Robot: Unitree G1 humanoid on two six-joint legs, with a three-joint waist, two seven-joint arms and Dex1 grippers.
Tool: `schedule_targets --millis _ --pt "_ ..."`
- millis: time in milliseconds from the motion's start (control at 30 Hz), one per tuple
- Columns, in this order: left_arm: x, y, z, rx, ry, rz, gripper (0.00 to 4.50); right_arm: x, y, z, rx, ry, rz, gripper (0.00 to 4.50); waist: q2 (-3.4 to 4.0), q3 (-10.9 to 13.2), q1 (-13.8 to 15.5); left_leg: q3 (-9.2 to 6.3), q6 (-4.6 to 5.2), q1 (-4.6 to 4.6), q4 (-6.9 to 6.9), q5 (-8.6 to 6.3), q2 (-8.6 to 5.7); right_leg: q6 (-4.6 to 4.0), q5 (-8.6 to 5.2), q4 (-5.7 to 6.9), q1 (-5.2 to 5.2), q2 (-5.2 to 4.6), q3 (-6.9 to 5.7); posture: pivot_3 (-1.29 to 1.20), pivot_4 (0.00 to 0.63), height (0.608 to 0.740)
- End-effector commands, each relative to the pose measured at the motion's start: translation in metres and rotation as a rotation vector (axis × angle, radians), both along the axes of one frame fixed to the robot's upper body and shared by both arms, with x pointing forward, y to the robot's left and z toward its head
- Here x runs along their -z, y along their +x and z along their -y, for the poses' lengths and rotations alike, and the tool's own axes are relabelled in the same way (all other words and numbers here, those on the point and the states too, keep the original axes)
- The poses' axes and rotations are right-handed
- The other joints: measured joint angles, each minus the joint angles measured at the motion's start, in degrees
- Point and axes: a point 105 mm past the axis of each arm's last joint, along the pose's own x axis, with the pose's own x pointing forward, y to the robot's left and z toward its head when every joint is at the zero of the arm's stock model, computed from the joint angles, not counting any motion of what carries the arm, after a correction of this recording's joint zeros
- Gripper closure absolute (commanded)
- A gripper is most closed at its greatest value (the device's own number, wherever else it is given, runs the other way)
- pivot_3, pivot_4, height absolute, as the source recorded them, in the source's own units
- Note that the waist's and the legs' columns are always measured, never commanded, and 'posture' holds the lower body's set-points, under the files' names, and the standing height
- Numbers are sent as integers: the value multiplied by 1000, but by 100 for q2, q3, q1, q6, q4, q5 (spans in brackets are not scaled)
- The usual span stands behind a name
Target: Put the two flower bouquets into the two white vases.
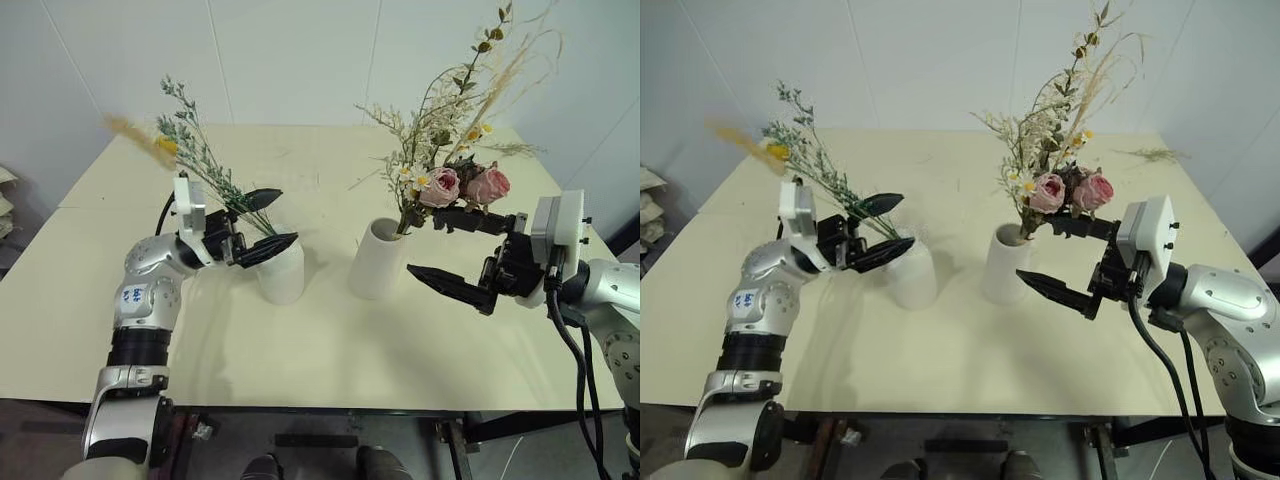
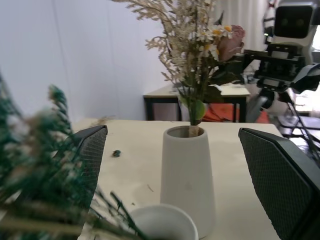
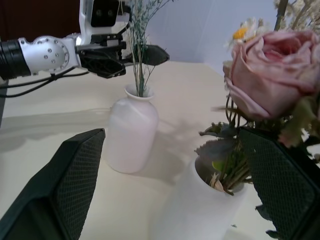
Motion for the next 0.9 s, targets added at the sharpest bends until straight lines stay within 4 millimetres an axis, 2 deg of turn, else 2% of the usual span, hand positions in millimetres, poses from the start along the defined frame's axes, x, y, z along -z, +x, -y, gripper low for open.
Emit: schedule_targets --millis 33,167,267,333,433,667,800,900 --pt "1 3 0 -7 90 20 12 -9 -4 2 13 18 55 0 0 0 -6 0 0 0 -1 0 0 0 0 -2 0 0 0 0 150 740" --pt "2 11 3 -37 151 17 12 -7 -4 1 14 24 58 0 0 0 4 -1 1 0 -5 0 1 0 0 -2 -2 1 0 0 150 740" --pt "-20 10 10 0 177 30 12 -6 -2 -3 12 39 68 0 -1 1 4 -2 1 -5 -4 0 0 2 1 -5 -2 1 -1 0 150 740" --pt "-26 10 13 10 186 31 12 -5 -2 -4 13 47 71 0 -1 1 9 -2 1 -6 -4 0 0 3 2 -7 -1 1 -1 0 150 740" --pt "-22 11 10 6 216 30 12 -4 -2 -5 18 52 76 0 1 0 -3 -2 3 -5 -7 -2 -1 4 2 -11 0 0 -1 0 150 740" --pt "-10 13 -27 -95 316 26 12 -3 -4 -1 29 53 77 0 1 0 -27 -2 4 -4 -24 -1 5 1 0 -7 -13 5 0 0 150 740" --pt "-19 7 -54 -112 349 28 12 -3 -5 1 35 43 74 0 1 0 -4 -1 4 -5 -24 -1 3 0 0 -9 -10 3 0 0 150 740" --pt "-18 5 -60 -106 381 23 12 -3 -4 3 37 38 74 0 1 0 7 -2 4 -5 -24 -1 3 0 0 -9 -10 3 -1 0 150 740"
